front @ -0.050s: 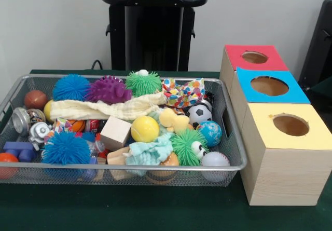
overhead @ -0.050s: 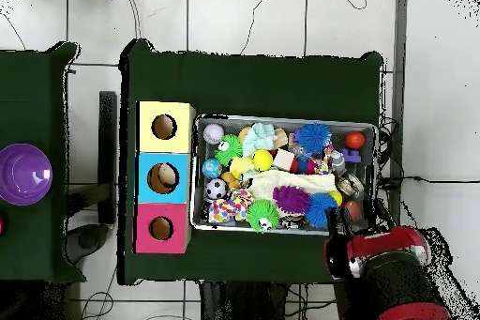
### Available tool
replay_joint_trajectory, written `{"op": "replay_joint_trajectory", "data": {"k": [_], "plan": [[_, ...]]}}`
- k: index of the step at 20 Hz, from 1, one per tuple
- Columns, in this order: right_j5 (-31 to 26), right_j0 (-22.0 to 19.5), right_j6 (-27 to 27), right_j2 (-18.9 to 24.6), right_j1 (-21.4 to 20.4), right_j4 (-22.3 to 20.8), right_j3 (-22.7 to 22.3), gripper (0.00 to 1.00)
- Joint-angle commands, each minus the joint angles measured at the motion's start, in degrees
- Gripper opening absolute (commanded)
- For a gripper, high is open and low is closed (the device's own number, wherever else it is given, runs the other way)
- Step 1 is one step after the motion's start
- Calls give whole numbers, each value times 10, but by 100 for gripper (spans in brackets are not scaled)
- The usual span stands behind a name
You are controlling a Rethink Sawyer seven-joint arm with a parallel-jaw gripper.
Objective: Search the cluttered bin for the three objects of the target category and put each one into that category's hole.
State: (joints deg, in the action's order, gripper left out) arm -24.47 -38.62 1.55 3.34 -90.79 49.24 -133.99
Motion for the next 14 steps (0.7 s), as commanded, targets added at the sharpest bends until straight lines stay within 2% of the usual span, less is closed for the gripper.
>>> {"op": "replay_joint_trajectory", "data": {"k": [1, 7, 14], "plan": [[24, 10, 212, -58, -16, 113, -147, 100], [27, 27, 255, -61, -6, 177, -158, 100], [32, 37, 259, -65, 4, 201, -163, 100]]}}
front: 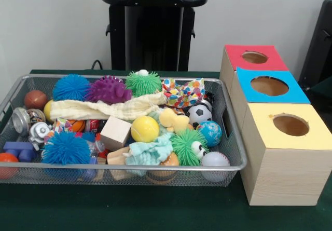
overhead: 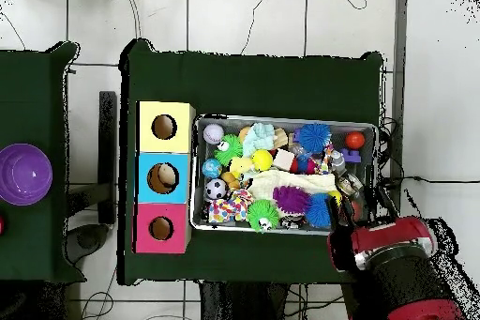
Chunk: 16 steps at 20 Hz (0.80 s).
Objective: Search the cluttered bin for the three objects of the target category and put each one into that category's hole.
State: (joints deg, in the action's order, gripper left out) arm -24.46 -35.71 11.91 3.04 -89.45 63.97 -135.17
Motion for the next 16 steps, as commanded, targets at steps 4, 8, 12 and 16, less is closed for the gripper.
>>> {"op": "replay_joint_trajectory", "data": {"k": [4, 8, 12, 16], "plan": [[36, 21, 187, -64, -10, 96, -158, 100], [39, 22, 189, -65, -1, 106, -160, 100], [41, 24, 191, -66, 9, 116, -162, 100], [41, 34, 215, -68, 16, 153, -164, 100]]}}
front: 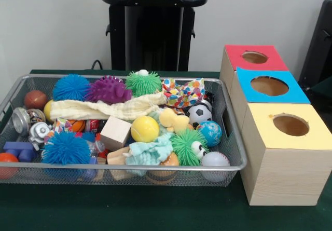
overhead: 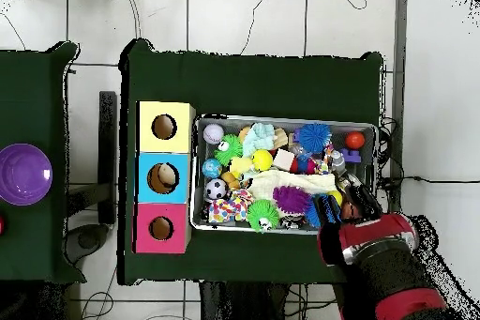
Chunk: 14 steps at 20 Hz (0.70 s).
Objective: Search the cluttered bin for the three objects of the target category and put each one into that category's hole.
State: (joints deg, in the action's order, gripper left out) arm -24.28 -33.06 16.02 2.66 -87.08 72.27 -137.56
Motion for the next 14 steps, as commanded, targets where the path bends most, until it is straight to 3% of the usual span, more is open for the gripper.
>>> {"op": "replay_joint_trajectory", "data": {"k": [1, 5, 10, 14], "plan": [[40, 11, 182, -65, -7, 82, -141, 100], [44, 22, 207, -66, 4, 118, -142, 100], [51, 26, 203, -70, 18, 117, -142, 100], [50, 38, 222, -74, 26, 150, -144, 100]]}}
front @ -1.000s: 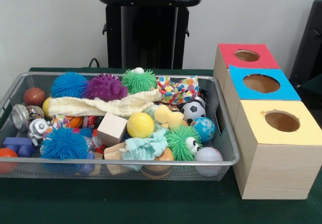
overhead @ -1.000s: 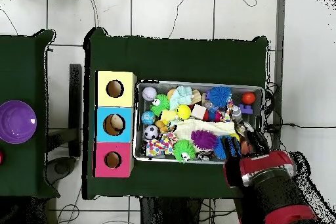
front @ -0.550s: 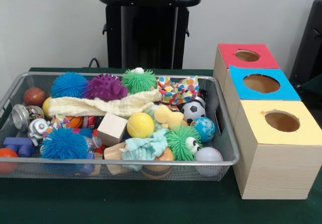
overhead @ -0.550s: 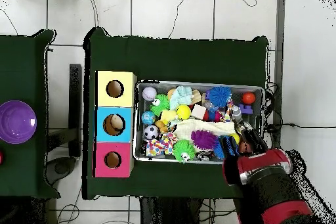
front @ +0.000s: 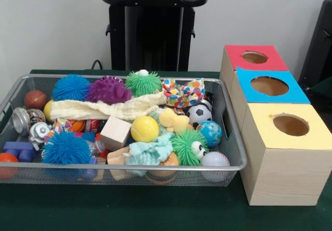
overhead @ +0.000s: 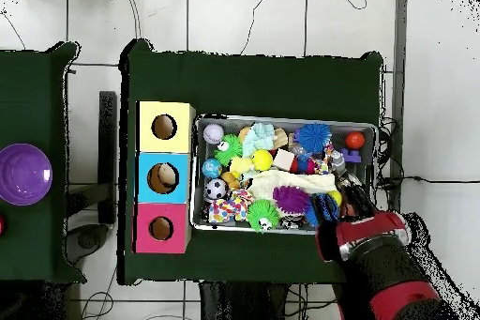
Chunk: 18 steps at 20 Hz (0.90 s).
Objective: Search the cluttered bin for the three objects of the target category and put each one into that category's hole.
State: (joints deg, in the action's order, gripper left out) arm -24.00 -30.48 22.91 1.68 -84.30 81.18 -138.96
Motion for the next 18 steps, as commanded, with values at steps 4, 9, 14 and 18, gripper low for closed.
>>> {"op": "replay_joint_trajectory", "data": {"k": [4, 9, 14, 18], "plan": [[50, 26, 166, -69, 7, 88, -132, 100], [55, 44, 184, -76, 17, 125, -137, 100], [61, 60, 191, -87, 25, 141, -136, 100], [60, 69, 196, -94, 37, 151, -135, 100]]}}
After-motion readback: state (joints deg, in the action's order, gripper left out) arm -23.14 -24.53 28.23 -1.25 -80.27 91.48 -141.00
